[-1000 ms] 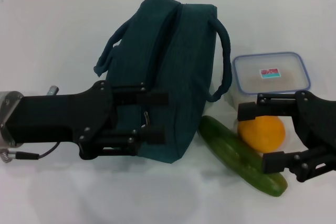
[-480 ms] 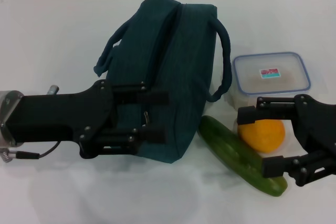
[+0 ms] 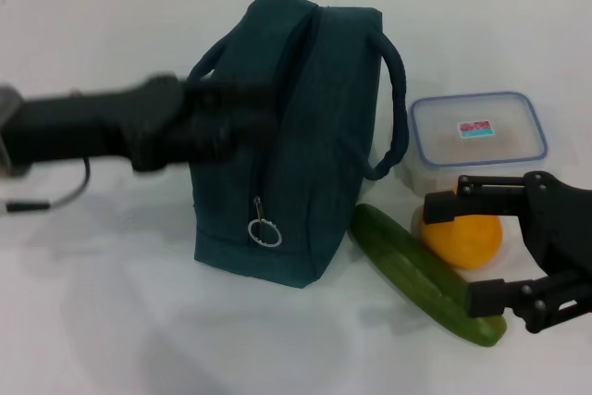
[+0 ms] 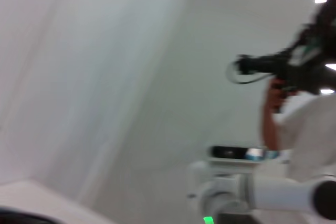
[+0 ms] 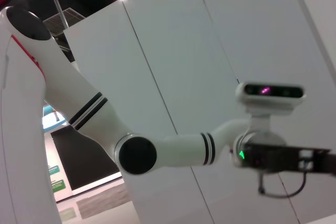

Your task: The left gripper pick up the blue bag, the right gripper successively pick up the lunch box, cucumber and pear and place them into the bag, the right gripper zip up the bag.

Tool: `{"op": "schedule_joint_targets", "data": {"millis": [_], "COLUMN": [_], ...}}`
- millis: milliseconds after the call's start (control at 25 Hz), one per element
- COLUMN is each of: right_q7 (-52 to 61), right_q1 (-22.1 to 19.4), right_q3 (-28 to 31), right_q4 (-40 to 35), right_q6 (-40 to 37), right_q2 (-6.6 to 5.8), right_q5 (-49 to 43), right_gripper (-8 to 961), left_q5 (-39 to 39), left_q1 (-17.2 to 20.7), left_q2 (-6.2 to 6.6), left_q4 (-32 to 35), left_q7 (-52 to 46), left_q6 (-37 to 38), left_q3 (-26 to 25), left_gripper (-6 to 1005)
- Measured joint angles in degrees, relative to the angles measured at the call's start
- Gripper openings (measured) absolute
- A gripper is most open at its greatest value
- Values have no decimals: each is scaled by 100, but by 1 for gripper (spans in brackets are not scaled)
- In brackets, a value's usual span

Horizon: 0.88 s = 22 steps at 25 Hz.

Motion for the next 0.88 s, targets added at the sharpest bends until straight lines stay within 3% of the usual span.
{"op": "schedule_joint_targets", "data": {"millis": [200,400,640,880], "right_q7": [-67,-114,-194,-293], "right_q1": [-87,-196,-306,-367], "right_q3": [17,48,49,43], "right_q4": [5,4,5,10], "right_q6": [0,8,59,123], "right_q2": [-23,-41,-58,-61], "right_q5": [0,0,-1,-4], "right_gripper": [867,866,865,864], "left_q5": [571,1322,2226,2909], "left_q1": [-157,-368,-781,-1000], "left_q2": [-16,-59,-107,-231], "left_q4": [1312,2523,2804,2814], "left_q7": [-1355,-2765,-3692,-3863], "left_q6": [-451,-867,-1032,-1141], "left_q3": [-473,-498,-484,-472], "left_gripper": [656,655,654,654]}}
